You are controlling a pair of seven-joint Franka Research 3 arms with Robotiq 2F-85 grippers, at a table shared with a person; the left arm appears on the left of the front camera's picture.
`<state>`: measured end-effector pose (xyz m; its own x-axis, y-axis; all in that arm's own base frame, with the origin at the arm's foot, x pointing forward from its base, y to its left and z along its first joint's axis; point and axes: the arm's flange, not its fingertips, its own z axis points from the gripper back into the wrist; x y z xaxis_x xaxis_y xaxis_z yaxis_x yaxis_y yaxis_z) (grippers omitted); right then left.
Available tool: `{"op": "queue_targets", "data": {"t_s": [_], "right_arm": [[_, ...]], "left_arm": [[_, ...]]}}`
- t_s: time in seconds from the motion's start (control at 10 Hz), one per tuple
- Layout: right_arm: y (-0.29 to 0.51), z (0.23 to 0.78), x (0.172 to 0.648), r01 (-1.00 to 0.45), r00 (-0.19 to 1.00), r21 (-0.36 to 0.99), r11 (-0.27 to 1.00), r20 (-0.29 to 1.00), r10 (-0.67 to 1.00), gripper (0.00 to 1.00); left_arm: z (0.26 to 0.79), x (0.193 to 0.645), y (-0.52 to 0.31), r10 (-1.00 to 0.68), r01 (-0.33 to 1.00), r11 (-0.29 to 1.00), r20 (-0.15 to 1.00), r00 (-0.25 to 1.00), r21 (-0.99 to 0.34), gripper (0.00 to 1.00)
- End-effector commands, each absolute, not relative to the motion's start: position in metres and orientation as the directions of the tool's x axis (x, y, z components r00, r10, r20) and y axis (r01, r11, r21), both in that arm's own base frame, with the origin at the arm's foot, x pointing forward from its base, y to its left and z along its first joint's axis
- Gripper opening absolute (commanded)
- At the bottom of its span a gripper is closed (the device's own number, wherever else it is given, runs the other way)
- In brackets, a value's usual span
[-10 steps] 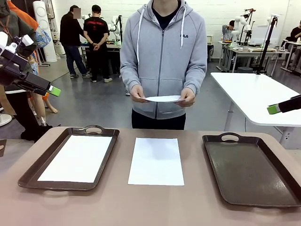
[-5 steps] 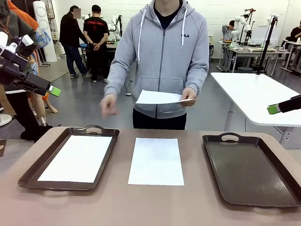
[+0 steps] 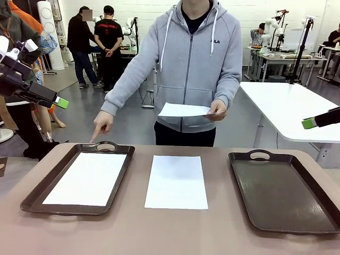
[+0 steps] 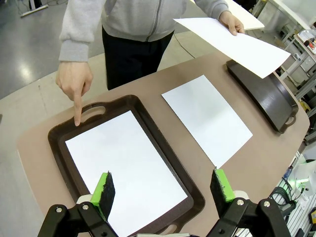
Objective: Sort the A4 documents.
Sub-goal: Receive the A4 Paper.
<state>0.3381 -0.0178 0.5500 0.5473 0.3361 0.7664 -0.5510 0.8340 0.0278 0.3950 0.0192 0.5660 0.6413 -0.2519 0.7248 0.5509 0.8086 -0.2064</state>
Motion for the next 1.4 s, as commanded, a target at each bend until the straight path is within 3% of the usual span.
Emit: {"op": "queue_targets", "data": {"t_s": [0.0, 1.3], "right_arm": [[-0.0172, 0.5486, 0.3392, -0.556, 0.547, 0.033, 0.831, 0.767, 0.335, 1.0], [-0.0172, 0.5486, 0.3392, -0.556, 0.547, 0.033, 0.831, 0.767, 0.335, 1.0]], "left_arm": [[0.5654, 0.3938, 0.0184, -0.253, 0.551, 0.809, 0.725, 0.641, -0.205, 1.0], [0.5654, 0.3938, 0.0184, -0.253, 0.551, 0.809, 0.725, 0.641, -0.205, 1.0]]}}
